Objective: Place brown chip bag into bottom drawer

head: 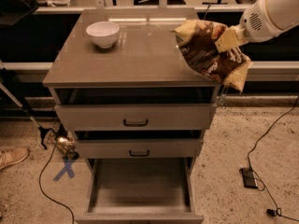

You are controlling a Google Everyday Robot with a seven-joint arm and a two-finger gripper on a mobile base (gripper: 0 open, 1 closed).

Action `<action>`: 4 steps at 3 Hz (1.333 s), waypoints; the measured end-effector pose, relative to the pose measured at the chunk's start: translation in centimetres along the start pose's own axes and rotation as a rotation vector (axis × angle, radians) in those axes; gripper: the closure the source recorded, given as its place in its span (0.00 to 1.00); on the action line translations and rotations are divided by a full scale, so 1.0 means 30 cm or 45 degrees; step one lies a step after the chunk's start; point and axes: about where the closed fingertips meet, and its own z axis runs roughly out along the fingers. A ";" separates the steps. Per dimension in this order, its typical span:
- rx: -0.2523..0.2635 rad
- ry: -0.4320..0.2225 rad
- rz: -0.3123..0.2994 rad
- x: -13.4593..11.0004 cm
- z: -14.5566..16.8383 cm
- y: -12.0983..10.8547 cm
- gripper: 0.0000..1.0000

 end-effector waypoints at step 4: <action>-0.180 0.308 -0.053 0.458 -0.045 0.218 1.00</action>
Offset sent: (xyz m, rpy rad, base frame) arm -0.0517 -0.0007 -0.0077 -0.0707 0.0333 0.1213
